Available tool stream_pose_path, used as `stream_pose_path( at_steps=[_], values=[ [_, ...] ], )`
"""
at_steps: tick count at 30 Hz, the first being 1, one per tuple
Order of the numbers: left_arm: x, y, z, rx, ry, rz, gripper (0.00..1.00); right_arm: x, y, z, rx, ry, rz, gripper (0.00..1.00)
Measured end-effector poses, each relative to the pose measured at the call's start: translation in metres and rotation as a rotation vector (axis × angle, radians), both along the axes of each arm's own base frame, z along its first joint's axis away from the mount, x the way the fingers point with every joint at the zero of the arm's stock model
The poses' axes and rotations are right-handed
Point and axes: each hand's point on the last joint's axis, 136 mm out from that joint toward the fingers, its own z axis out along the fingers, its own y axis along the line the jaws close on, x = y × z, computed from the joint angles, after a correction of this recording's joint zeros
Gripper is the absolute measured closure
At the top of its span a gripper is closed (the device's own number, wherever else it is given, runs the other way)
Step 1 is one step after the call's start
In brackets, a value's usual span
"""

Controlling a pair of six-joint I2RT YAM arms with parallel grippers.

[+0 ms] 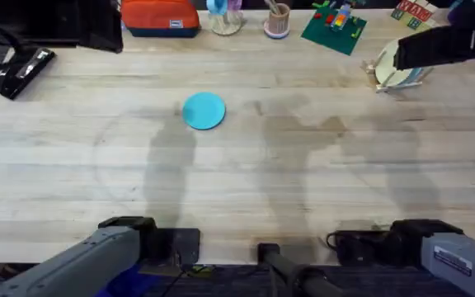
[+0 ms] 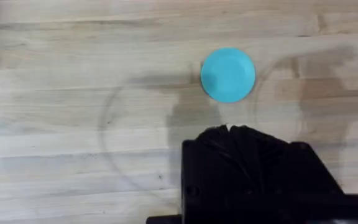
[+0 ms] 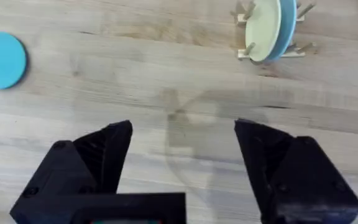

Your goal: Pick up the plates from the table one by one and place each into a slot on the dish rack.

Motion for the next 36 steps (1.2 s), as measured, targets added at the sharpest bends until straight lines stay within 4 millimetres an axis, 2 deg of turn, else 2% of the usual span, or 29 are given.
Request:
stream_pose_path(
  at_steps=[10,20,32,36],
  values=[
    [-0.007,-0.003,-0.005,-0.014,0.038,-0.008,0.958,0.000,0.000,0.000,0.000,0.000,0.000,0.009],
    [0.008,-0.014,-0.020,-0.118,0.107,-0.068,0.958,0.000,0.000,0.000,0.000,0.000,0.000,0.007],
    [0.012,-0.020,-0.010,-0.282,0.057,-0.164,0.958,0.000,0.000,0.000,0.000,0.000,0.000,0.007],
    [0.013,-0.025,-0.013,-0.327,0.073,-0.205,0.958,0.000,0.000,0.000,0.000,0.000,0.000,0.007]
  ],
)
